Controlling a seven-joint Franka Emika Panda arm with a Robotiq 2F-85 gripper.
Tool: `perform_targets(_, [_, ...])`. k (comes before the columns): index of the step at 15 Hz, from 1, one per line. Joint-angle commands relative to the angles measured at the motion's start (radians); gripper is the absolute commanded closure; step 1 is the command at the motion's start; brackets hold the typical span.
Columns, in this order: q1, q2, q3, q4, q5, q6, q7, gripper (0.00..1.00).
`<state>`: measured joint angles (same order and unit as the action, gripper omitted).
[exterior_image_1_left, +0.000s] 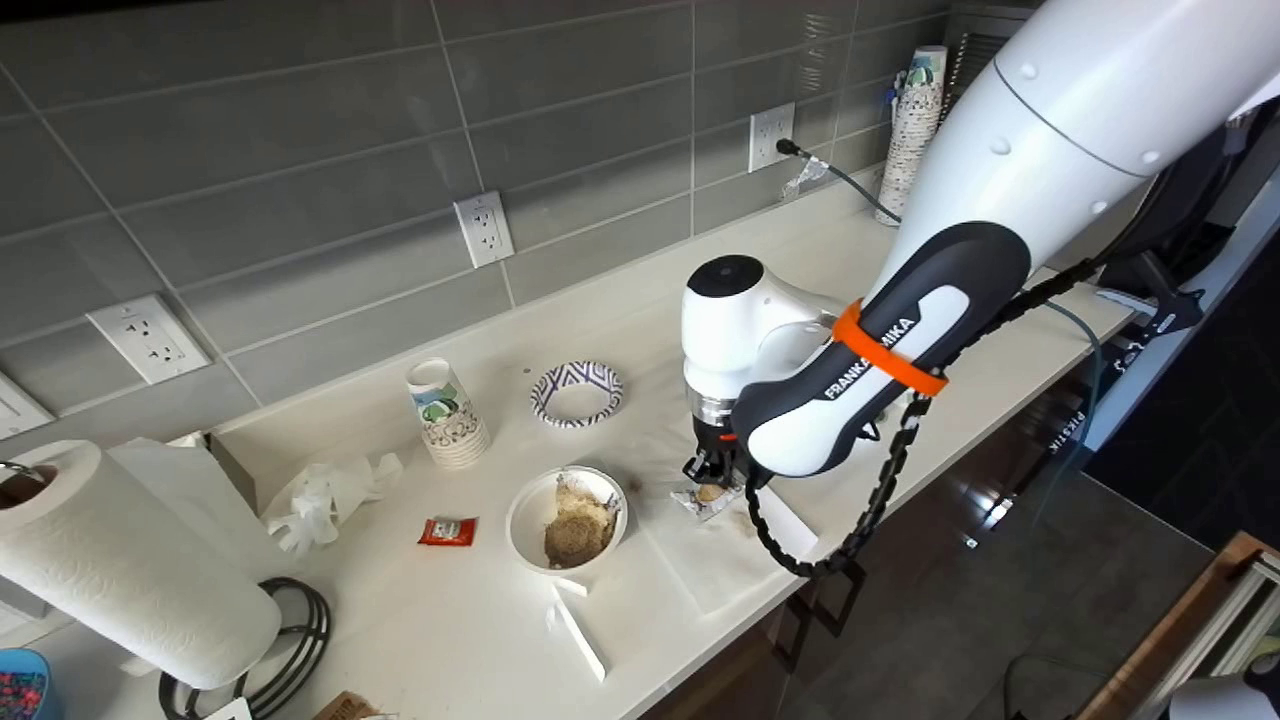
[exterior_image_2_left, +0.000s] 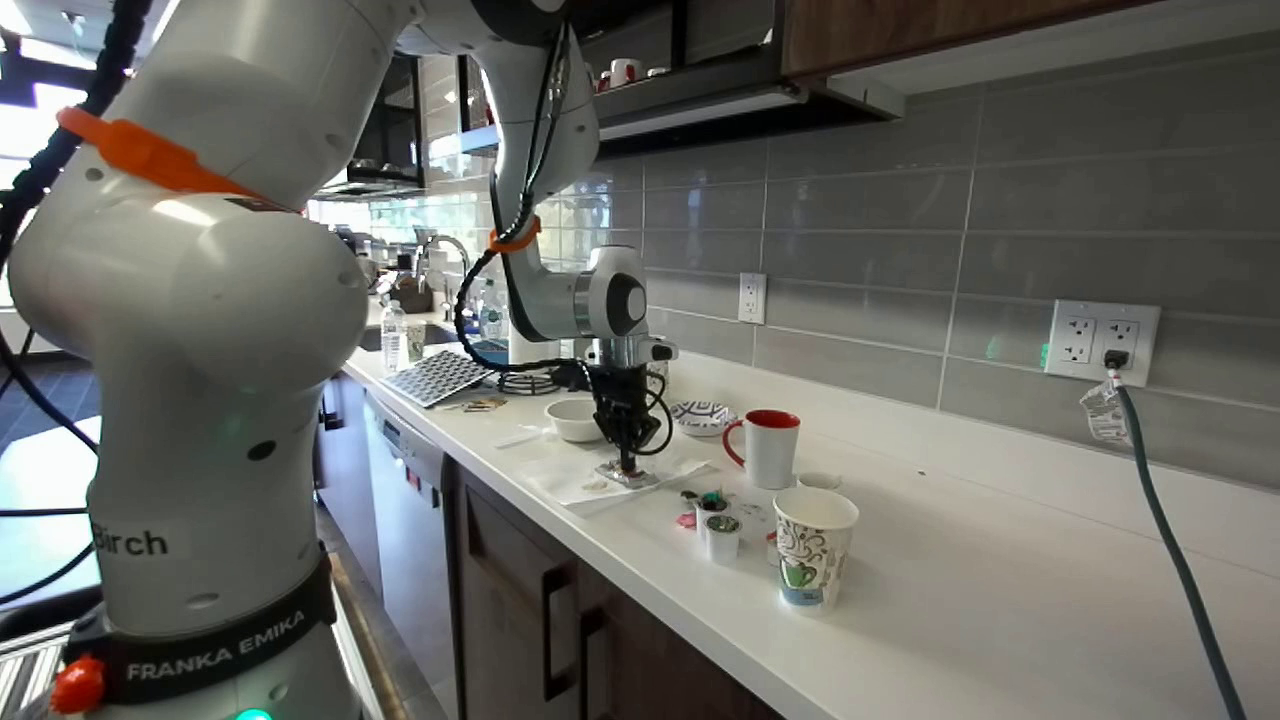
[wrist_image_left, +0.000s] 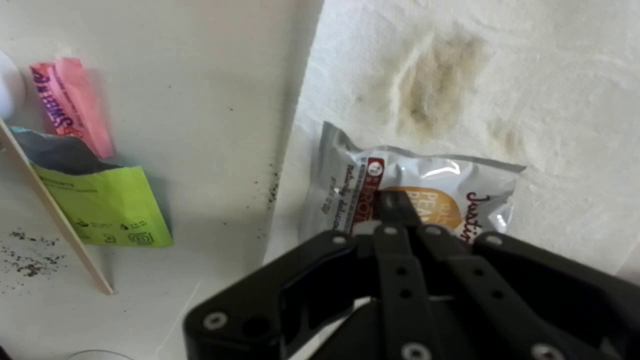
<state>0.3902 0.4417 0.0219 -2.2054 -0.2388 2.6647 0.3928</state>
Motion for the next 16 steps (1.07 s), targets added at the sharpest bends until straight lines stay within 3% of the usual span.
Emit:
perform_targets(1, [-0.005, 0.021, 0.000, -0.001, 0.007, 0.003, 0.001, 1.00])
perform_targets(16, [-0.113, 0.137, 0.089, 0.058, 0.169, 0.024, -0.172, 1.00])
